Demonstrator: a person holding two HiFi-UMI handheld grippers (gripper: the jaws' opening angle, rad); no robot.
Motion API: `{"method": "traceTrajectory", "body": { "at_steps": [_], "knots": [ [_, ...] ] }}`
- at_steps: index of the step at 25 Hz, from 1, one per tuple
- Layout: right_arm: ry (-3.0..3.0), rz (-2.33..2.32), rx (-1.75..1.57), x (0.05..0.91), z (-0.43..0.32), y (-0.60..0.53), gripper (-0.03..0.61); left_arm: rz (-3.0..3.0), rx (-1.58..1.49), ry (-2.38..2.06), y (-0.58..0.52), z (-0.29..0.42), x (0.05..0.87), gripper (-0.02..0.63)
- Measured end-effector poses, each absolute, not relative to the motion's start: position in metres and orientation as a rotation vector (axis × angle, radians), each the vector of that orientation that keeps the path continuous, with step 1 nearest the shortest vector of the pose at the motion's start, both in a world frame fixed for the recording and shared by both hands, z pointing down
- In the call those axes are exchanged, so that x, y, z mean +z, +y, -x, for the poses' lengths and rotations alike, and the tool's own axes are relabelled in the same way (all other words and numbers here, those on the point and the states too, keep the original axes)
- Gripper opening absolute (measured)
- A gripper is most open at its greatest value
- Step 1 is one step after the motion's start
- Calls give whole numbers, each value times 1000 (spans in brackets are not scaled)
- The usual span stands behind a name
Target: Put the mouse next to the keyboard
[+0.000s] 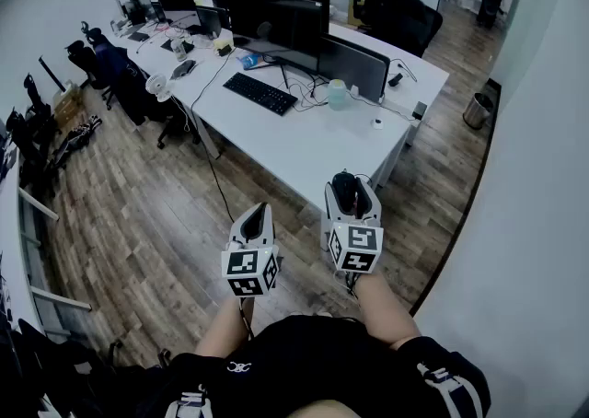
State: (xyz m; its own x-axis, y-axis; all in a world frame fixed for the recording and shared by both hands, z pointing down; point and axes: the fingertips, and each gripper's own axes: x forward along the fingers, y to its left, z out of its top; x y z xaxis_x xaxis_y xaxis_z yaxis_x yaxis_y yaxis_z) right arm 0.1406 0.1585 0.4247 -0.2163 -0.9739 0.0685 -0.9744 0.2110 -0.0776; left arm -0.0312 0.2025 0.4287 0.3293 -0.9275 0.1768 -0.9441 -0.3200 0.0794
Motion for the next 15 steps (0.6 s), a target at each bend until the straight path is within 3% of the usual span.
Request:
{"method": "traceTrajectory", "body": {
  "at_steps": [15],
  "knots": [
    [-2439,-1981,143,424,-83,153,287,-2448,123,-1716,197,90,427,13]
  ]
}}
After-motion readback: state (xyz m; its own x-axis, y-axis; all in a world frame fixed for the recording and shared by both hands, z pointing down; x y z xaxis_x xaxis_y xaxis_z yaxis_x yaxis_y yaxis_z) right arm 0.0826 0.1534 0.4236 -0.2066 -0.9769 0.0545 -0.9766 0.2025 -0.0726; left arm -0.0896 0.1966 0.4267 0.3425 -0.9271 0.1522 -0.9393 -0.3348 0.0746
